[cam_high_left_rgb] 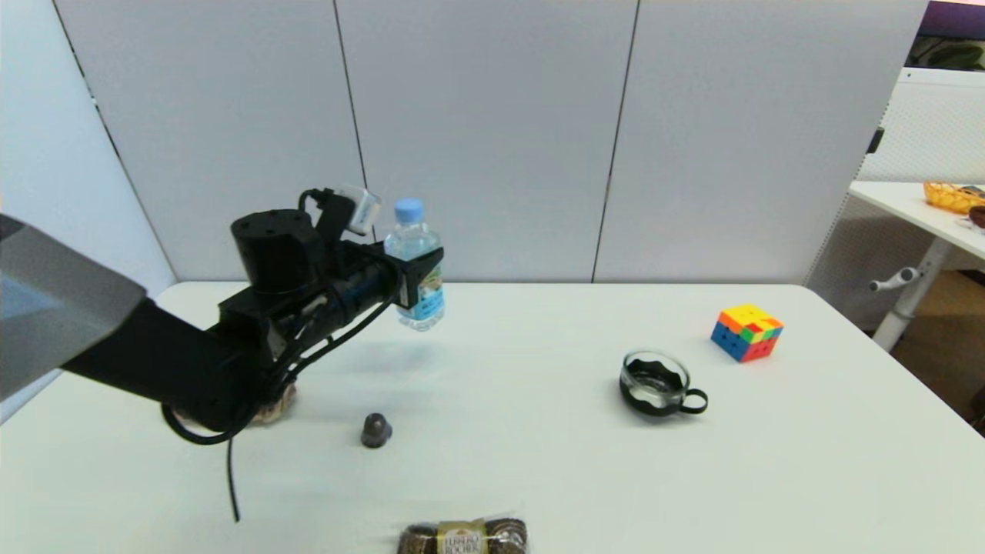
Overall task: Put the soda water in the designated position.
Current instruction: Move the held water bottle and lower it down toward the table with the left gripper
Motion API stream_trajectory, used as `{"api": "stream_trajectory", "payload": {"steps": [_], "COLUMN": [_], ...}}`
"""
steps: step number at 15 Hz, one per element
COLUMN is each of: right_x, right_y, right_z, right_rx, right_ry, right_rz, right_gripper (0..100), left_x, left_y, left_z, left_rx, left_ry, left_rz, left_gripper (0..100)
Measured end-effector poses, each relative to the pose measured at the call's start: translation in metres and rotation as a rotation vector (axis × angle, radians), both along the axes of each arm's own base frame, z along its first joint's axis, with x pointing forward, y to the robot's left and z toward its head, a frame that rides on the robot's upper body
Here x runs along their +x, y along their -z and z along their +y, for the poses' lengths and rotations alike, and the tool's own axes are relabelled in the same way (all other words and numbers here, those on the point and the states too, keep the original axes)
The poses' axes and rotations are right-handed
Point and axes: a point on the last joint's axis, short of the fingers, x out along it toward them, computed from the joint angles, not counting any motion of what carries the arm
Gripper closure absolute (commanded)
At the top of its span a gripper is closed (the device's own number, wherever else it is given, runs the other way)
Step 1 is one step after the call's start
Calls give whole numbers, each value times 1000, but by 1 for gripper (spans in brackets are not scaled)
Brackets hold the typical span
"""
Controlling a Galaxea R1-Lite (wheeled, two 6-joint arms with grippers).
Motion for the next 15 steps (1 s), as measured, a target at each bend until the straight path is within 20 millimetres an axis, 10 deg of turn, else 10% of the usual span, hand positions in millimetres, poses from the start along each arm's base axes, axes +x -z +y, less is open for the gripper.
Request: {"api": "stream_trajectory", "payload": {"steps": [15], "right_x": [0], "right_y": [0], "right_z": [0], "right_rx": [0], "right_ry": [0], "right_rz": [0], "right_gripper": [0], "left_x": [-172], "left_y": [-22], "left_z": [80], "left_rx": [16], "left_ry": [-108], "left_rz": [19], "left_gripper": [100]}}
